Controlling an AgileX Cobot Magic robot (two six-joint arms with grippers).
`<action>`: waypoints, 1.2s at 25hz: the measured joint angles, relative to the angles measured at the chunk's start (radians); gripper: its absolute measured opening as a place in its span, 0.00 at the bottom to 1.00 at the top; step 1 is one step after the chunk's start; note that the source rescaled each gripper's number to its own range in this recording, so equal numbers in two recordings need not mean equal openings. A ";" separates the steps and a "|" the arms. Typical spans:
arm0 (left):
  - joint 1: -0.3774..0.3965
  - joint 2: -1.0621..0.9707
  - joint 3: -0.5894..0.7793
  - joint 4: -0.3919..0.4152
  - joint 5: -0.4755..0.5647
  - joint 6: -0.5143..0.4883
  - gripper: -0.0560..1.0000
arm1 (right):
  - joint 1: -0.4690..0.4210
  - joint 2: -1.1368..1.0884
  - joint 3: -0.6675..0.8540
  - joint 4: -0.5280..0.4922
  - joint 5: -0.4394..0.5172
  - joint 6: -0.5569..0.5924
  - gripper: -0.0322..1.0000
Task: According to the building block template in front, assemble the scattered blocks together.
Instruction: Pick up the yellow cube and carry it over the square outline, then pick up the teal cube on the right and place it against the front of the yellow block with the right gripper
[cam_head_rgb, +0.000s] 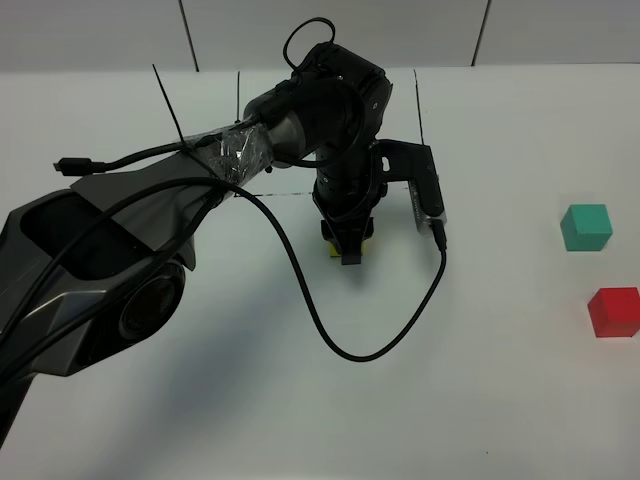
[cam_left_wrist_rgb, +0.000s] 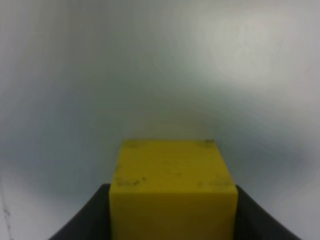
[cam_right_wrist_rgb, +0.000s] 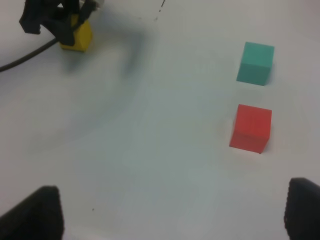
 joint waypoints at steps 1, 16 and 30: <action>0.000 0.000 0.000 0.000 0.000 0.009 0.05 | 0.000 0.000 0.000 0.000 0.000 0.000 0.83; -0.001 0.000 0.000 -0.001 -0.004 0.057 0.06 | 0.000 0.000 0.000 0.000 0.000 0.000 0.83; -0.001 -0.013 0.000 -0.002 -0.004 0.085 0.75 | 0.000 0.000 0.000 0.000 0.000 -0.001 0.83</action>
